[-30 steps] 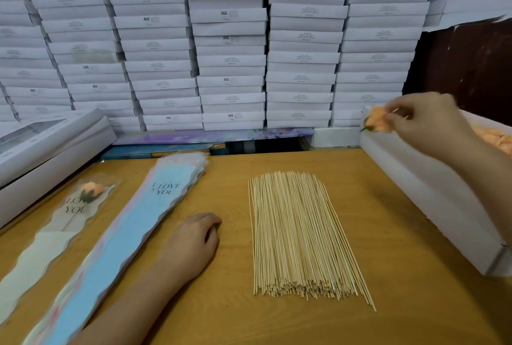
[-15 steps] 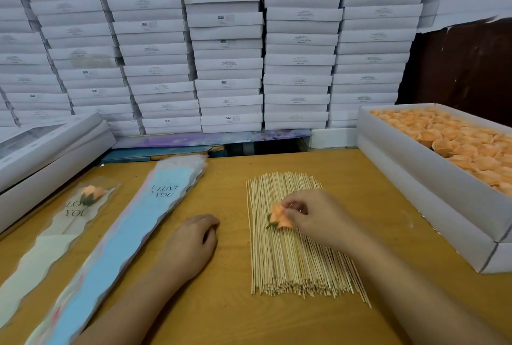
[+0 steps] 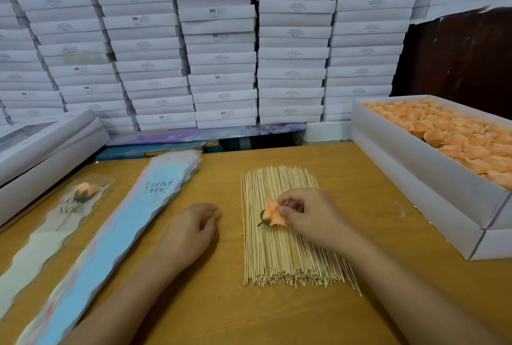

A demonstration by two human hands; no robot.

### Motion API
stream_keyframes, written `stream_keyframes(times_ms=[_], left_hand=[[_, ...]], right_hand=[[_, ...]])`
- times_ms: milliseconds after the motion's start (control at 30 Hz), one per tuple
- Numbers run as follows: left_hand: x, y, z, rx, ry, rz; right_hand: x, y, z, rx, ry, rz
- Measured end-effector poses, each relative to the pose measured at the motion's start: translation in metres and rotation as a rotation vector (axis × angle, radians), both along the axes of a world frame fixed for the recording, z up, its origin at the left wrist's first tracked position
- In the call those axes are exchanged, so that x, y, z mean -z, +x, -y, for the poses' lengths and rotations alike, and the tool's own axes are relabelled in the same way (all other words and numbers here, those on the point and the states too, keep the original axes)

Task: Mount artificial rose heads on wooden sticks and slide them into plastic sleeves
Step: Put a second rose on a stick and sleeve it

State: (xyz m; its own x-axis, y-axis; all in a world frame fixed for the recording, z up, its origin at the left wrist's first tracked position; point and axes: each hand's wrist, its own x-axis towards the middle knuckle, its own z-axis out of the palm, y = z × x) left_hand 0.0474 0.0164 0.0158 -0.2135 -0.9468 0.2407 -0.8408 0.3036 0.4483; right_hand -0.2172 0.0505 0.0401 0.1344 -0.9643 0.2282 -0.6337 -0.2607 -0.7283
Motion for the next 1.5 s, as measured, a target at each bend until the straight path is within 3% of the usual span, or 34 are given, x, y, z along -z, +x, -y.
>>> stream_keyframes(times_ms=[133,300,900,1000,1100,1233,1367,1500], left_hand=[[-0.014,-0.031,-0.018,0.055,0.049,-0.25],[-0.027,-0.06,-0.033,0.283,0.176,-0.465],[-0.014,-0.051,-0.026,0.218,0.196,-0.393],[-0.015,-0.051,-0.028,0.151,0.253,-0.586],[-0.017,-0.048,-0.027,0.026,0.363,-0.824],[-0.017,-0.037,-0.02,-0.092,0.462,-1.04],[-0.017,-0.03,-0.015,-0.088,0.587,-1.329],[-0.014,-0.025,-0.012,-0.076,0.632,-1.411]], right_hand=[[0.004,0.002,0.002,-0.026,-0.037,0.034],[0.009,0.007,0.003,-0.067,-0.053,0.05],[0.008,0.014,0.001,-0.123,-0.097,0.035],[0.004,0.007,0.004,-0.045,-0.132,0.048],[0.005,-0.015,0.016,0.205,-0.137,0.069],[0.012,-0.05,0.025,0.48,0.007,-0.056],[0.024,-0.067,0.031,0.537,0.216,-0.123],[0.024,-0.07,0.033,0.539,0.277,-0.133]])
